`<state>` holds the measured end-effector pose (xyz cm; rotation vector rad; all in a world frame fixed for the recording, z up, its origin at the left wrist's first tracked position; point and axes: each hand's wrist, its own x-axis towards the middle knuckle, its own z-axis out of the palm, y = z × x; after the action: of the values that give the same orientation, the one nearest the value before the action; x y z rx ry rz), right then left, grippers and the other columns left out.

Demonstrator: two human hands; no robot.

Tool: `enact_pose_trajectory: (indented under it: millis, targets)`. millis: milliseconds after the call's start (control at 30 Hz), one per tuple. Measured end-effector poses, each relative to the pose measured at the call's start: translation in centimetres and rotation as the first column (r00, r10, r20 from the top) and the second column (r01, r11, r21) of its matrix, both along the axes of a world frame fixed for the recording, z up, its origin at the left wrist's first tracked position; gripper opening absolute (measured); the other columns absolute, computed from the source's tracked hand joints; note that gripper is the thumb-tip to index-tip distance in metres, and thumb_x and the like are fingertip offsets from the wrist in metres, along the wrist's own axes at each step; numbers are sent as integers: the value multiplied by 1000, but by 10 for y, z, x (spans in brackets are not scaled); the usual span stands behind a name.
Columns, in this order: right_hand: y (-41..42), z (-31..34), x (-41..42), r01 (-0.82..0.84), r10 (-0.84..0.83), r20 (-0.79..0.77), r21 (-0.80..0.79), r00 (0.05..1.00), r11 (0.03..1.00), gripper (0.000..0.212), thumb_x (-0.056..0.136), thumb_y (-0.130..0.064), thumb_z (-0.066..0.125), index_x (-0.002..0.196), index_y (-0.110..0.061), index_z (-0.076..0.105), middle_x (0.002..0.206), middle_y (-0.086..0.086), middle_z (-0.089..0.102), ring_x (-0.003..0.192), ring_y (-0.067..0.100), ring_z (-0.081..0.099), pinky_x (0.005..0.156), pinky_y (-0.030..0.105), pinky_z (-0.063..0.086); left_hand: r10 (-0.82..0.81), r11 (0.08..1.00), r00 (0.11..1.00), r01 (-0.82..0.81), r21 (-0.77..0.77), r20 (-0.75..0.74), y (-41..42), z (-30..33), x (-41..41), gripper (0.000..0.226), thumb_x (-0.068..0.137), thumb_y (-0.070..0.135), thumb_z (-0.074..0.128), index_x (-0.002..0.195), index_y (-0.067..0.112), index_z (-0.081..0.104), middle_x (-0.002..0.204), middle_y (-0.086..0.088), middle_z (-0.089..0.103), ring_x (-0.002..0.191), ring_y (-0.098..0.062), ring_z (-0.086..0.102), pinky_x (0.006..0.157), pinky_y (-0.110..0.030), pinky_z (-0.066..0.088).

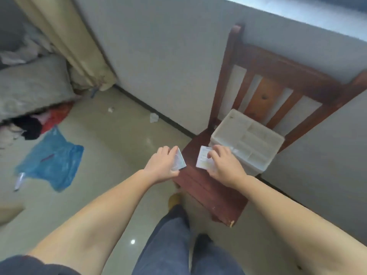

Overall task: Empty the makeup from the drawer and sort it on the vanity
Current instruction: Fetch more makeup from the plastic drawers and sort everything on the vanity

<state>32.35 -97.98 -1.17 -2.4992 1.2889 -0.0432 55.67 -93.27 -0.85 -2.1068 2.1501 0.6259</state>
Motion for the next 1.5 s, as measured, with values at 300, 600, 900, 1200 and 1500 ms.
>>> enact_pose_trajectory:
  millis: [300,600,900,1200,1500]
  targets:
    - [88,41,133,-570,561,-111,-86,820,817,45,83,-31,61,121,-12,47,140,11,34,124,33,34,92,36,42,524,849,851,-519,-95,27,215,33,76,74,80,40,57,144,24,24,123,-4,39,117,-23,37,92,-31,38]
    - [296,46,275,-901,889,-151,-100,432,421,47,82,-38,59,121,-13,48,136,12,39,120,34,39,97,38,41,884,468,464,-876,-116,59,506,44,115,66,77,41,61,134,21,33,123,-6,42,119,-26,39,96,-33,38]
    - [601,53,372,-993,994,-78,-87,82,75,49,85,-40,56,125,-17,43,139,6,35,125,27,34,101,33,32,988,99,77,-982,-163,136,831,63,104,44,77,39,59,114,20,43,115,-5,44,112,-25,41,89,-31,39]
    - [812,58,467,-967,969,-110,-108,-219,-231,46,84,-42,56,123,-20,45,137,4,36,124,26,35,99,33,32,964,-217,-244,-952,-217,109,1021,60,116,39,78,38,60,108,18,45,109,-4,46,105,-24,44,79,-31,43]
    - [983,59,630,-909,907,-129,-72,-400,-411,45,86,-38,56,126,-21,44,137,2,36,127,24,33,103,34,32,880,-437,-470,-857,-272,65,1154,56,229,38,78,36,60,109,17,48,111,-4,49,106,-23,46,83,-33,46]
